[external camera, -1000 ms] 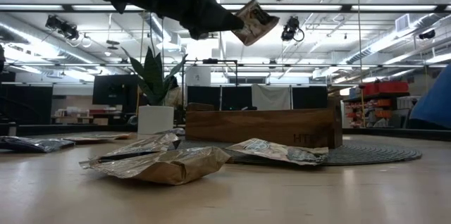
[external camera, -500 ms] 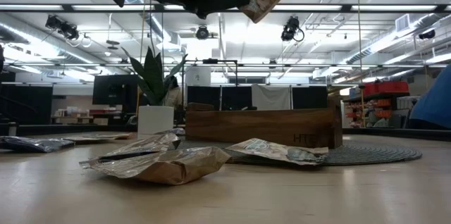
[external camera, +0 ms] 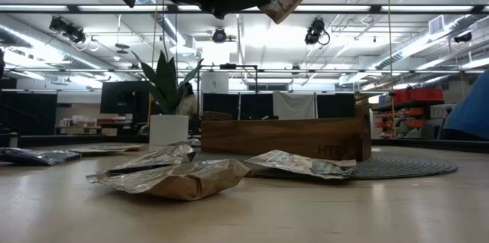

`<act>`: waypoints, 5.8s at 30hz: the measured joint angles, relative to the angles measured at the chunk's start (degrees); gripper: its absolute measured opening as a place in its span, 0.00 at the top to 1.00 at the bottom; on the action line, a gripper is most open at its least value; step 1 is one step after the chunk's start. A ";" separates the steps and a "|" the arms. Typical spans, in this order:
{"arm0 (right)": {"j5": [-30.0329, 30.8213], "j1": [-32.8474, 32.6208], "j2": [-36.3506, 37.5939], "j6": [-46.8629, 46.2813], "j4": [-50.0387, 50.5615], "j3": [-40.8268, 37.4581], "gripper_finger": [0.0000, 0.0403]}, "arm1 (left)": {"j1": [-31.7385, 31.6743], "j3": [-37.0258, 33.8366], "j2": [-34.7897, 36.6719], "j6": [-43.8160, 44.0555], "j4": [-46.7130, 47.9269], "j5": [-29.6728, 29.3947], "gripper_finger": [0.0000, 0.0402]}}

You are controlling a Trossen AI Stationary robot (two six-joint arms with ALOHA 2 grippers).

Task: Pick & Place Tea
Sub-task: Put the brown tea bag into the right section of the wooden organizer

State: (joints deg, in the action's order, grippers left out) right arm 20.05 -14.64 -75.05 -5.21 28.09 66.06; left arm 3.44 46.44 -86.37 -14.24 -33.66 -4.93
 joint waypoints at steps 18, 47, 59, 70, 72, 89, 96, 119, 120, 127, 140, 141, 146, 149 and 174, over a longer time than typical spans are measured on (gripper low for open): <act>-2.89 1.08 0.00 0.31 -1.36 0.00 0.98 | -0.02 0.00 0.00 0.58 -0.32 0.00 0.95; -0.33 -1.75 0.02 -19.39 17.32 0.00 1.00 | 0.45 -0.06 1.46 8.67 2.77 4.09 0.78; 0.49 -2.48 0.02 -23.06 21.76 -0.02 1.00 | 0.46 -1.70 1.84 7.63 -7.31 10.32 0.78; -0.19 -2.60 0.02 -26.31 21.78 -0.35 1.00 | -1.03 -20.46 9.42 13.45 -23.20 6.97 0.78; -0.47 -2.16 0.02 -27.19 21.83 -0.34 1.00 | -1.03 -23.02 12.01 14.05 -23.36 6.61 0.78; -10.69 4.31 -7.47 -28.63 20.91 -0.33 1.00 | -0.96 -35.45 27.63 16.68 -20.41 6.43 0.78; -12.12 6.02 -10.53 -27.63 20.36 -0.33 1.00 | -0.96 -35.74 28.09 17.38 -19.64 6.43 0.78; -13.04 8.10 -19.84 -25.35 18.58 -0.31 1.00 | -0.97 -35.71 28.09 17.61 -19.23 6.43 0.78; -13.02 8.10 -20.06 -25.35 18.59 -0.28 1.00 | -0.96 -35.71 28.09 17.59 -19.20 6.43 0.78; -13.02 8.25 -20.17 -25.39 18.97 -0.28 0.98 | -0.97 -35.71 28.06 17.57 -19.14 6.43 0.78; -10.62 8.25 -20.17 -25.76 19.84 -0.28 0.88 | -0.98 -35.67 28.04 17.66 -18.68 6.43 0.78; -10.52 8.25 -20.17 -25.75 20.12 -0.28 0.86 | -0.96 -35.67 28.04 17.66 -18.68 6.43 0.78; -10.41 8.40 -20.03 -25.57 21.70 -0.28 0.75 | -0.98 -35.67 28.04 17.69 -18.68 6.43 0.78; -10.38 8.47 -19.44 -25.57 22.52 -0.28 0.69 | -0.96 -35.67 28.04 17.70 -18.68 6.43 0.78; -15.18 0.48 -10.32 -27.99 7.42 -0.28 0.65 | -0.98 -35.66 28.04 17.70 -18.17 6.44 0.78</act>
State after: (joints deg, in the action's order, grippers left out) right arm 4.87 -14.16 -85.36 -33.20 35.51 65.78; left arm 2.46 10.77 -58.33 3.46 -51.83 1.51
